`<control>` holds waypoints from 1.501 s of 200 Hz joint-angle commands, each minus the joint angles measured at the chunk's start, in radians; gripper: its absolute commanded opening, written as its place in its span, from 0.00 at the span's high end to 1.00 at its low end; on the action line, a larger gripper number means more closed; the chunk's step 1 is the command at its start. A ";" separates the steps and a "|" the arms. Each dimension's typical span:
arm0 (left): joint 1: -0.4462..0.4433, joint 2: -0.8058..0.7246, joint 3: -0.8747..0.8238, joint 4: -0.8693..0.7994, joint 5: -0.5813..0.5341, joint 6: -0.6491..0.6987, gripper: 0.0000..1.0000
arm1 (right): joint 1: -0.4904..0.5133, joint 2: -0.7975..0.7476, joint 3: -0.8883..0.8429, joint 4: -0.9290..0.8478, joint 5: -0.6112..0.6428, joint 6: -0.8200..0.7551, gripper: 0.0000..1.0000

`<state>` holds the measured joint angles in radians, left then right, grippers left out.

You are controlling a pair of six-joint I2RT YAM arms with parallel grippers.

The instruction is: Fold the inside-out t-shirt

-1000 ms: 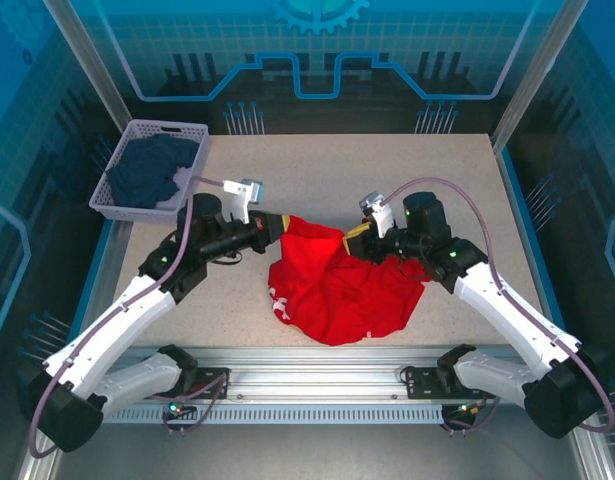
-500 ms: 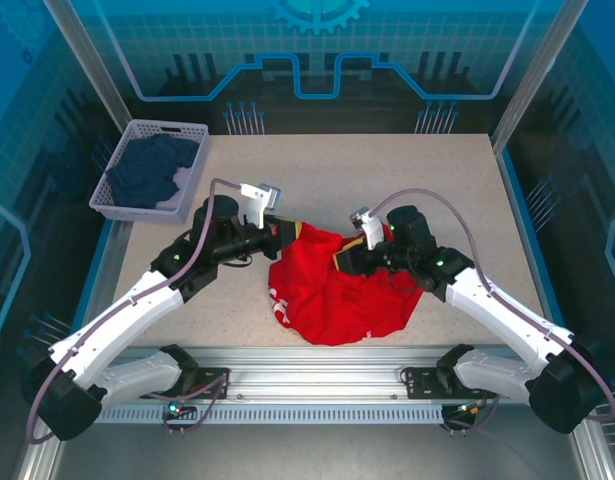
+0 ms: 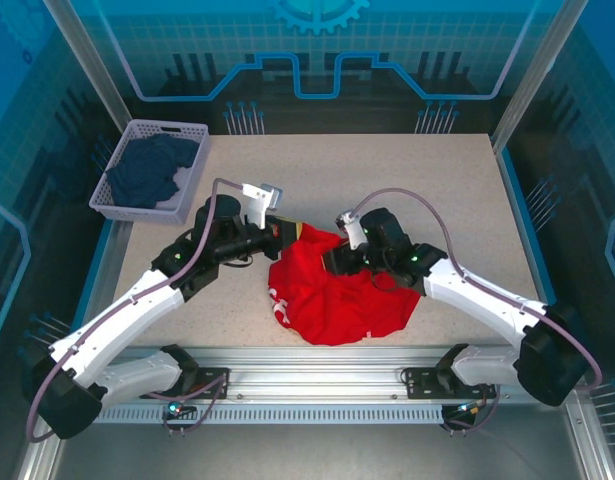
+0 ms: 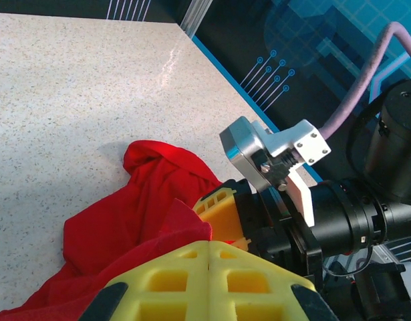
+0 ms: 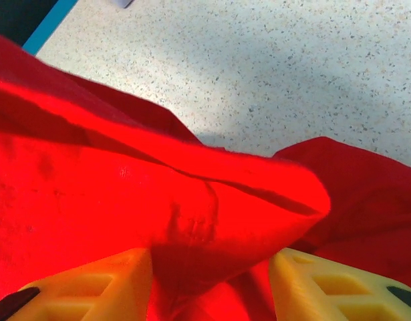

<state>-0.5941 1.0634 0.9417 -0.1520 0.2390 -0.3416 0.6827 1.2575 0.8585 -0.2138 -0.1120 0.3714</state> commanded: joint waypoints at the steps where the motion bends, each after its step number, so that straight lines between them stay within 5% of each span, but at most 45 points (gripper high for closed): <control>1: -0.008 -0.004 0.037 -0.005 -0.010 0.027 1.00 | 0.020 0.010 0.047 0.063 -0.007 0.027 0.50; 134: -0.008 -0.030 0.034 -0.014 -0.045 0.028 1.00 | 0.080 0.109 0.085 0.016 0.095 0.045 0.56; 147: -0.007 -0.045 0.029 -0.011 -0.065 0.023 1.00 | 0.075 0.112 0.074 0.023 0.112 0.054 0.61; 180: -0.006 -0.064 0.021 -0.026 -0.110 0.029 1.00 | 0.061 0.061 0.051 0.065 0.100 0.009 0.97; 197: -0.006 -0.069 0.019 -0.047 -0.173 0.027 1.00 | 0.047 -0.004 0.034 0.075 0.098 -0.029 1.00; 219: -0.005 -0.053 0.033 -0.098 -0.290 0.017 1.00 | 0.005 -0.091 -0.004 0.085 0.019 -0.088 1.00; 256: 0.005 0.025 0.066 -0.182 -0.513 0.015 1.00 | -0.119 -0.224 -0.085 0.153 -0.295 -0.152 1.00; 300: 0.104 0.076 0.046 -0.152 -0.459 -0.081 1.00 | -0.188 -0.278 -0.140 0.167 -0.426 -0.209 1.00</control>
<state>-0.5369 1.1233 0.9791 -0.2989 -0.1955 -0.3614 0.5304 1.0031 0.7521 -0.0864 -0.3973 0.2165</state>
